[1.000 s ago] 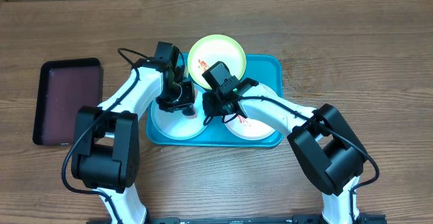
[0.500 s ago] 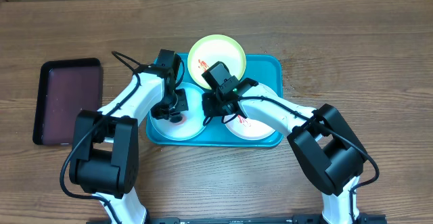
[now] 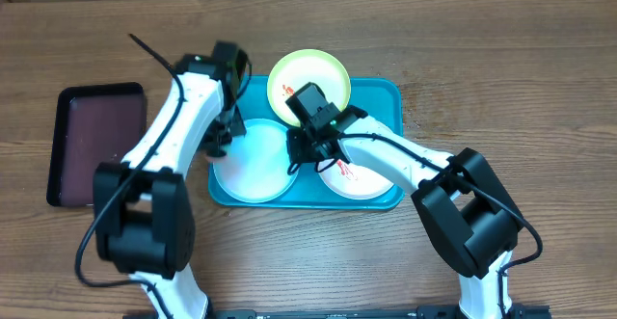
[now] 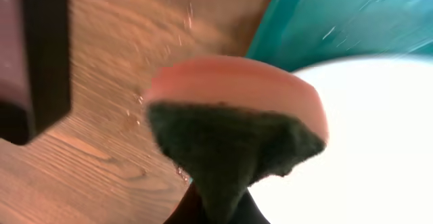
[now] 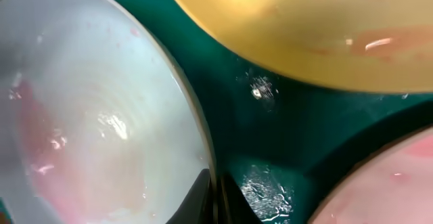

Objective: Clean dirty plates on tray and stack at the side
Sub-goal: 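Scrub the light blue plate with the sponge in the left gripper, then lift the light blue plate with the right gripper to the table's right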

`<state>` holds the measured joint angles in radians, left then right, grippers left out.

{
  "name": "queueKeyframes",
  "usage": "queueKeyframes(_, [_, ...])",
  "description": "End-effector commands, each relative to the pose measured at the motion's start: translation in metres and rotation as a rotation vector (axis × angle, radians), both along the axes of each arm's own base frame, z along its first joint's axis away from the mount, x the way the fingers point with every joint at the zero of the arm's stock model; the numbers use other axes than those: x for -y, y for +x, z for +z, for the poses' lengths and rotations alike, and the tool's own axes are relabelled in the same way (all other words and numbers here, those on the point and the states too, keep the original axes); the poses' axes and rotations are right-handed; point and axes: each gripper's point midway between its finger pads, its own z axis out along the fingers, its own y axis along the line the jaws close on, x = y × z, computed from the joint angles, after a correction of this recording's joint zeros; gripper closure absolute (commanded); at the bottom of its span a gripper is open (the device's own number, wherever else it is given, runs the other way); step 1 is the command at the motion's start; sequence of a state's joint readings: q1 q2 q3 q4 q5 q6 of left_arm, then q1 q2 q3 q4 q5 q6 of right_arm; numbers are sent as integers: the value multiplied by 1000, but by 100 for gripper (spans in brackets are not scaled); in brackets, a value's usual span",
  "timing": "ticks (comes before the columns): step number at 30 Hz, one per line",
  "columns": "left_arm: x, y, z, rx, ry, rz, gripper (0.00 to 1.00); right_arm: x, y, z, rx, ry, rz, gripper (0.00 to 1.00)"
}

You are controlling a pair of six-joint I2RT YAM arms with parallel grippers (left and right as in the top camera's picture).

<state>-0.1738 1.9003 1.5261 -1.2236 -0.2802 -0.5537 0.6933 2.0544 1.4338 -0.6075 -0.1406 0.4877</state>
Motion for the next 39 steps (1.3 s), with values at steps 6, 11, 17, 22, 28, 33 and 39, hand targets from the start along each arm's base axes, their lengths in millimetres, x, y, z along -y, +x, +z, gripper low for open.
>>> queueKeyframes(6, [-61,1,96,296,-109,193,96,10,46,107,270,-102,-6,96])
queueKeyframes(11, [-101,-11,96,309,-260,309,96,42,57,158,451,-375,-52,96])
queueKeyframes(17, [-140,-27,89,304,-341,436,96,32,43,210,710,-693,121,96])
queueKeyframes(22, [-148,-29,89,312,-339,461,96,17,30,247,905,-885,148,96])
queueKeyframes(28, [-146,-26,90,321,-353,454,96,-4,15,284,1061,-1052,200,96])
queueKeyframes(33, [-146,-26,90,322,-353,454,95,-13,8,307,1129,-1129,185,96])
queueKeyframes(39, [-146,-26,90,322,-353,454,96,-17,13,288,1098,-941,124,96])
